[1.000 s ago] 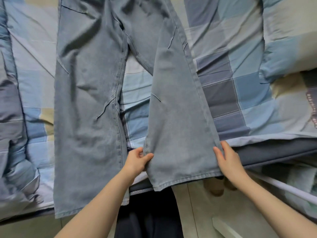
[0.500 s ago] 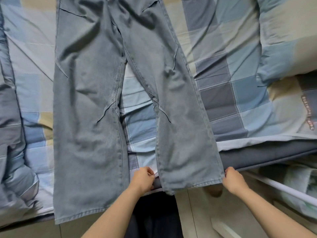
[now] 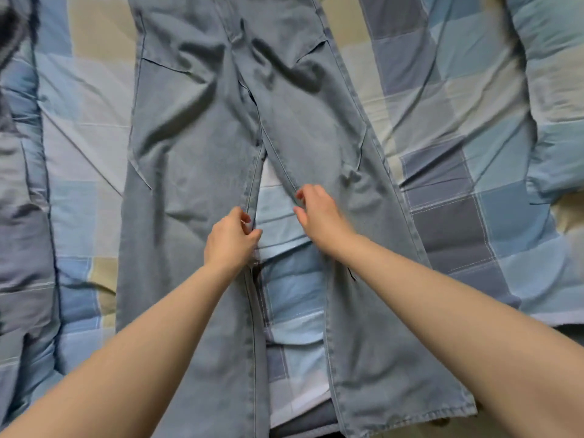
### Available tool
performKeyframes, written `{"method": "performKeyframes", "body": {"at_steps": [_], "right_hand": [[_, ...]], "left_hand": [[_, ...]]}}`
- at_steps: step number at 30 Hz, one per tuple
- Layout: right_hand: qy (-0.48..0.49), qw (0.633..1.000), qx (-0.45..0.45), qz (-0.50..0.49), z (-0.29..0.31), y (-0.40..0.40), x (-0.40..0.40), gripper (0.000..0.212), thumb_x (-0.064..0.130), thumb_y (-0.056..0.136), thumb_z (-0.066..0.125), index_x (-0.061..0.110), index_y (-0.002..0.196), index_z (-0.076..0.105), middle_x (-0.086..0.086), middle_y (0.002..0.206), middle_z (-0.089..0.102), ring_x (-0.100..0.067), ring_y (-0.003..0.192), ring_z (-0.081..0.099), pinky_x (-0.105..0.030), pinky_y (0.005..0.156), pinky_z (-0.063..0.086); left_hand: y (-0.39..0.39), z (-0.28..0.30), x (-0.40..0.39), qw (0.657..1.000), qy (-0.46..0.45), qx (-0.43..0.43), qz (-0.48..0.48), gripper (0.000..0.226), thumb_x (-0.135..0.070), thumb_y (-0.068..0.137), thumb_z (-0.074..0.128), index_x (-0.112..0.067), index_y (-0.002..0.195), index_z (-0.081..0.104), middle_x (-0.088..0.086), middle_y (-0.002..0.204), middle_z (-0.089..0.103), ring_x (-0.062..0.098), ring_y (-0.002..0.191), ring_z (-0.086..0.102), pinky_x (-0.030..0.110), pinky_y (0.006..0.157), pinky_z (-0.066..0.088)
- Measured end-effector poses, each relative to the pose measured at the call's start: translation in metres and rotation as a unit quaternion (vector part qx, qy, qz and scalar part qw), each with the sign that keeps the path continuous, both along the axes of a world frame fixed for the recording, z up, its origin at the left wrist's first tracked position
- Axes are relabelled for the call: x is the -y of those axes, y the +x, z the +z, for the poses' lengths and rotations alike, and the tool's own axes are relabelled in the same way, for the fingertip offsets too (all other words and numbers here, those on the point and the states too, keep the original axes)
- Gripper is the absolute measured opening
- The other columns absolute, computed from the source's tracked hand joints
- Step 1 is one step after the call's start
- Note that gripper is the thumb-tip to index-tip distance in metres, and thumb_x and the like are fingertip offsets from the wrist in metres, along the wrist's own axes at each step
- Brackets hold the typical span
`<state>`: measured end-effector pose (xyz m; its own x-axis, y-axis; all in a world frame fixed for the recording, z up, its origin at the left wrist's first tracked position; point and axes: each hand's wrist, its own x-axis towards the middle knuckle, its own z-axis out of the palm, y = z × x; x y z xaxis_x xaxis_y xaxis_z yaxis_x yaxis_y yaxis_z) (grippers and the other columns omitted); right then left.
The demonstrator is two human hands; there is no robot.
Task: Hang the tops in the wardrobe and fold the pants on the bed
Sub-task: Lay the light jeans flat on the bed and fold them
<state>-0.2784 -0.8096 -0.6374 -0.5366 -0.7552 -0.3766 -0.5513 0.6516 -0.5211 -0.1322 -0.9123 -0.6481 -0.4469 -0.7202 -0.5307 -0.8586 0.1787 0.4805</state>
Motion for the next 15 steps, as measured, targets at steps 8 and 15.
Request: {"method": "performKeyframes", "body": {"at_steps": [8,15], "right_hand": [[0.136,0.985,-0.104,-0.030,-0.049,-0.044,0.090,0.025,0.012,0.095,0.045,0.001,0.117,0.049,-0.024,0.122,0.056,-0.042,0.111,0.055,-0.042,0.087,0.045],[0.090,0.995,0.012,0.029,-0.037,-0.037,0.115,0.037,0.048,0.096,0.043,0.013,0.086,0.049,-0.023,0.094,0.068,-0.039,0.089,0.064,-0.037,0.076,0.049]], "left_hand": [[-0.047,-0.033,0.048,0.980,-0.129,0.102,-0.116,0.034,-0.029,0.088,0.062,-0.007,0.111,0.050,0.017,0.117,0.060,0.043,0.106,0.058,0.041,0.075,0.043],[-0.054,-0.035,0.058,0.986,0.038,-0.063,-0.148,0.013,-0.017,0.089,0.057,-0.008,0.087,0.067,0.019,0.091,0.069,0.038,0.093,0.061,0.040,0.076,0.048]]}}
